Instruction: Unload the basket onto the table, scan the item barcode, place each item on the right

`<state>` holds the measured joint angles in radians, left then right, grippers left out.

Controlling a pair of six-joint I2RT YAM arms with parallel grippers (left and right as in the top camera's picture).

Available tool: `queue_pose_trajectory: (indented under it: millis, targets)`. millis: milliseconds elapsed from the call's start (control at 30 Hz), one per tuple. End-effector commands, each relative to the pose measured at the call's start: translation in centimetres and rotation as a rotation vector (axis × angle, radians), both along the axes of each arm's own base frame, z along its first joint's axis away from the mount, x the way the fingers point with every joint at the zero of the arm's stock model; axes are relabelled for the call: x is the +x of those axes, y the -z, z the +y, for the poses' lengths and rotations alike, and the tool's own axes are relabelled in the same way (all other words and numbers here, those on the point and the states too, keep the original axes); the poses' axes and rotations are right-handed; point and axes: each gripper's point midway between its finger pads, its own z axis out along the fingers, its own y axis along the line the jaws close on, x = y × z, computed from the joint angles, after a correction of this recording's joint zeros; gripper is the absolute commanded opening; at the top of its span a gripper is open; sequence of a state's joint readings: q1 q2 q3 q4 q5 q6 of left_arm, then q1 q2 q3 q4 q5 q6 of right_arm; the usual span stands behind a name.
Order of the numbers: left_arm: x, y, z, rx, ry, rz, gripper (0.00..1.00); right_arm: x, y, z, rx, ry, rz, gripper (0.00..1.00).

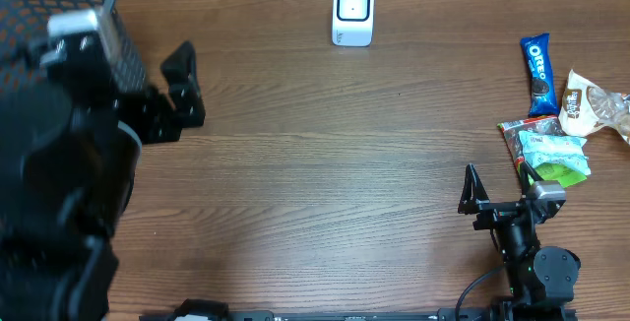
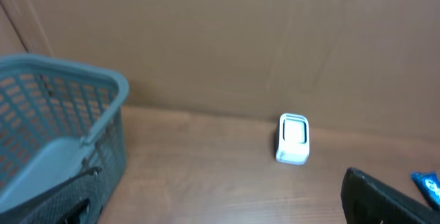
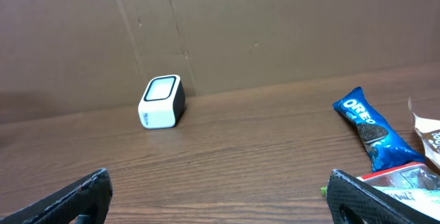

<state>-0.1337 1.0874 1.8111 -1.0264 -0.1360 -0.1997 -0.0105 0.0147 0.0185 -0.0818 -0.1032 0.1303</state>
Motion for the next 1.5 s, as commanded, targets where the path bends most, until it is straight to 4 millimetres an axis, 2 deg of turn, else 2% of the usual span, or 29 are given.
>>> queue_pose_trajectory:
  millis: [0,133,433,900,1033,1467]
  targets:
    - [-1.0,1.9,1.2,0.021,-0.04,-0.036,1.0,0.0,0.1,0.0,-0.004,0.001,-0.007,1.0]
    - [-1.1,4.3,1.7,0.013,-0.062,-0.109,1.0,0.0,0.1,0.0,-0.004,0.001,-0.007,1.0]
    - [-1.3,11.6,2.5,0.03,-0.089,-0.226,1.0,0.0,0.1,0.0,-0.004,0.001,-0.007,1.0]
    - [-2.7,20.0,2.6,0.092,-0.085,-0.375,1.0,0.0,0.1,0.0,-0.004,0.001,-0.007,1.0]
    - [-3.1,21.6,2.5,0.118,-0.075,-0.413,1.0,0.0,0.1,0.0,-0.004,0.001,-0.007,1.0]
    - [-2.9,28.5,2.0,0.189,-0.024,-0.385,1.0,0.0,0.1,0.0,-0.004,0.001,-0.007,1.0]
